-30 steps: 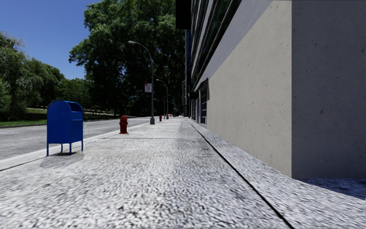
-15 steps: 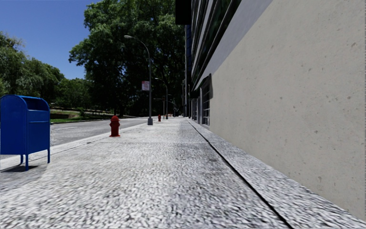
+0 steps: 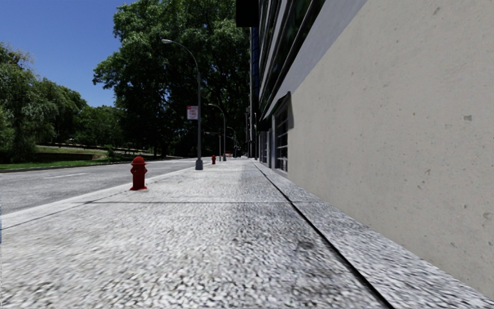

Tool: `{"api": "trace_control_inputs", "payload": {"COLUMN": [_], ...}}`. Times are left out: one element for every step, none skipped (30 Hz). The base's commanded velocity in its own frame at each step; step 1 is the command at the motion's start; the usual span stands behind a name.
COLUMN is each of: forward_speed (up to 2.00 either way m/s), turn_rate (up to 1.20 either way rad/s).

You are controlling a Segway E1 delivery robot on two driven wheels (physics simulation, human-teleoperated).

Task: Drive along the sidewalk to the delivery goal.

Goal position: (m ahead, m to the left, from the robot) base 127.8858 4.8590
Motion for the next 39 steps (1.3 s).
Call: {"api": "trace_control_inputs", "payload": {"forward_speed": [2.00,2.00,2.00,2.00,2.00,2.00,2.00,2.00,2.00,2.00,2.00,2.00,2.00,2.00,2.00,2.00,2.00,2.00,2.00,2.00,2.00,2.00,2.00,2.00,2.00,2.00,2.00,2.00,2.00,2.00,2.00,2.00,2.00,2.00,2.00,2.00,2.00,2.00,2.00], "turn_rate": [0.00,0.00,0.00,0.00,0.00,0.00,0.00,0.00,0.00,0.00,0.00,0.00,0.05,0.18,0.18,0.25,0.29,0.30,0.30,0.15,0.00,0.00,0.00,0.00,0.00,0.00,0.00,0.00,0.00,0.00,0.00,0.00,0.00,0.00,0.00,0.00,0.00,0.00,0.00]}}
